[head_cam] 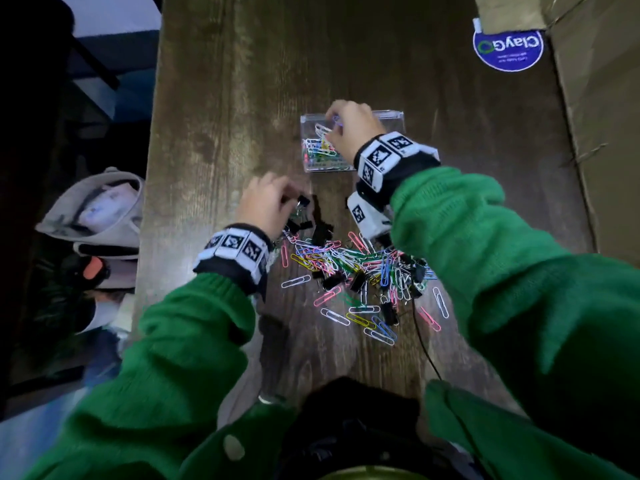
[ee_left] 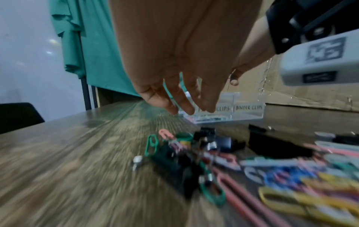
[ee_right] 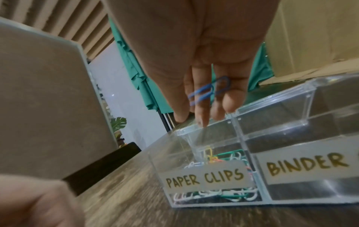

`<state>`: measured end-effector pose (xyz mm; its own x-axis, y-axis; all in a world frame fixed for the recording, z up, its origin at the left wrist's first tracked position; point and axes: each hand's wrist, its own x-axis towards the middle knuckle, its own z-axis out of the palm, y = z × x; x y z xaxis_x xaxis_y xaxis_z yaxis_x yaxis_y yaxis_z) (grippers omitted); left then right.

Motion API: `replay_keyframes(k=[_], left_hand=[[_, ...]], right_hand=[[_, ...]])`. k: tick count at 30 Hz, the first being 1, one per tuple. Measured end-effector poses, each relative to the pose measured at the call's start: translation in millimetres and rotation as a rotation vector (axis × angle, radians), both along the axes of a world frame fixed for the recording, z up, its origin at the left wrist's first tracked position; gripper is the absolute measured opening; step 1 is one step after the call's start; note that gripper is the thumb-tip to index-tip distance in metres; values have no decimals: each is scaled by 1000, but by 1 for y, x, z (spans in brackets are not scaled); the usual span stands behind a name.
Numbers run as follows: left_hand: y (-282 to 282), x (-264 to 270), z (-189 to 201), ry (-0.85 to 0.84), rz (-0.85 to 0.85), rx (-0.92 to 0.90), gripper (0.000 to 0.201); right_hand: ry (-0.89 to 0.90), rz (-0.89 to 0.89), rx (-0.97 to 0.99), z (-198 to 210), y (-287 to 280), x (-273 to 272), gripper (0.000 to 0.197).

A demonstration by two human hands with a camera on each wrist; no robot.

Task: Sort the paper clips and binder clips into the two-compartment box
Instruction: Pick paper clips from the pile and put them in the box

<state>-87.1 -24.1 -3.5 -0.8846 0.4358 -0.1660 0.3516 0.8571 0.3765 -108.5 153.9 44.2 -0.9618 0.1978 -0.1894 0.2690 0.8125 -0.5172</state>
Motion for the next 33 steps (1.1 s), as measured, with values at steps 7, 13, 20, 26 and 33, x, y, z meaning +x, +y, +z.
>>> replay_keyframes(k=[7,13,20,26,33], left_hand=[[-20,32,-23,-60,93,43,35],[-12,37,-31,-87,129,15,36],[-18,42,-24,-72,142,248,34],[-53,40,-21,-55,323,214,30],[-57,36,-21,-65,365,20,29]], right_hand=[[86,196,76,-22,-28,24,31],[-176,475,97,-61,-51,56,45],[-108,337,148,-65,-35,78,21],[-146,199,181,-64,-14,86,24],[-49,252,50,-52,-60,63,23]])
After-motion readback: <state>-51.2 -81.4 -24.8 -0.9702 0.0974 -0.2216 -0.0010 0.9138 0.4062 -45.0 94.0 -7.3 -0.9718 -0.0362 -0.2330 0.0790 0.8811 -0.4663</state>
